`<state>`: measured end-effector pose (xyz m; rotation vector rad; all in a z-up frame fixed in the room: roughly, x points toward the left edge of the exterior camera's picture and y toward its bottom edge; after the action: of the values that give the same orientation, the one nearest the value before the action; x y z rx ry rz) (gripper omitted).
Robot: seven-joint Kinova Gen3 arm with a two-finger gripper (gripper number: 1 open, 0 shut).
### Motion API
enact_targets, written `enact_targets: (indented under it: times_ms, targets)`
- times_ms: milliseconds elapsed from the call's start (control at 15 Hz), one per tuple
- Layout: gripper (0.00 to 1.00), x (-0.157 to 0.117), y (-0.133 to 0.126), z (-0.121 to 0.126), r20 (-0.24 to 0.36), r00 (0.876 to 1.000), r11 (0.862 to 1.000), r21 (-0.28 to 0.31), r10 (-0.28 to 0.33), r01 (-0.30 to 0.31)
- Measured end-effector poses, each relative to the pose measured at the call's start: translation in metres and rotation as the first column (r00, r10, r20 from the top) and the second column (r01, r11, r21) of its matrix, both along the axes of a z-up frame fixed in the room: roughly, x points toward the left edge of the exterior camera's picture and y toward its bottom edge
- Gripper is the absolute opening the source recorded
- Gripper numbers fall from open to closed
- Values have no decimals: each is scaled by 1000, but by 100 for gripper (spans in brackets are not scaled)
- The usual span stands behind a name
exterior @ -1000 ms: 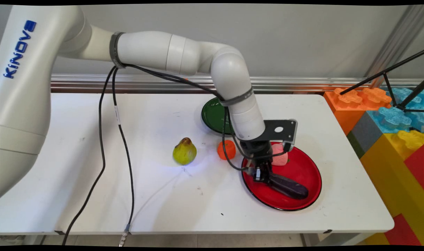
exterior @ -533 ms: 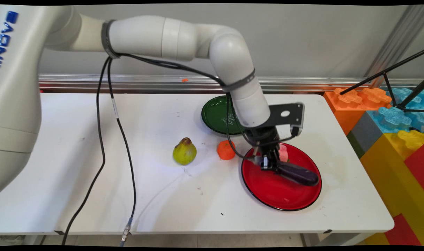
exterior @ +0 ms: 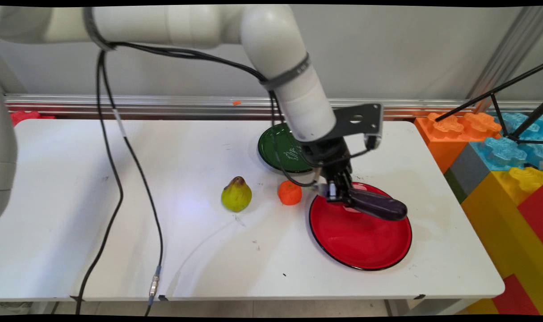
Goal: Place the picked object on the table
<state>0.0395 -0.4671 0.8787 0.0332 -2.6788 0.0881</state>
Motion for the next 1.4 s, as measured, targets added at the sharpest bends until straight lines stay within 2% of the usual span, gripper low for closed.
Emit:
enact_targets:
  times_ms: [333, 733, 1067, 1400]
  targets:
    - [0, 54, 25, 22, 10, 999, 999, 6, 31, -31]
    - [0, 118, 51, 28, -4, 997, 996, 28, 82, -82]
    - [0, 156, 64, 19, -13, 994, 993, 42, 106, -106]
    - [0, 183, 68, -5, -10, 993, 991, 52, 120, -120]
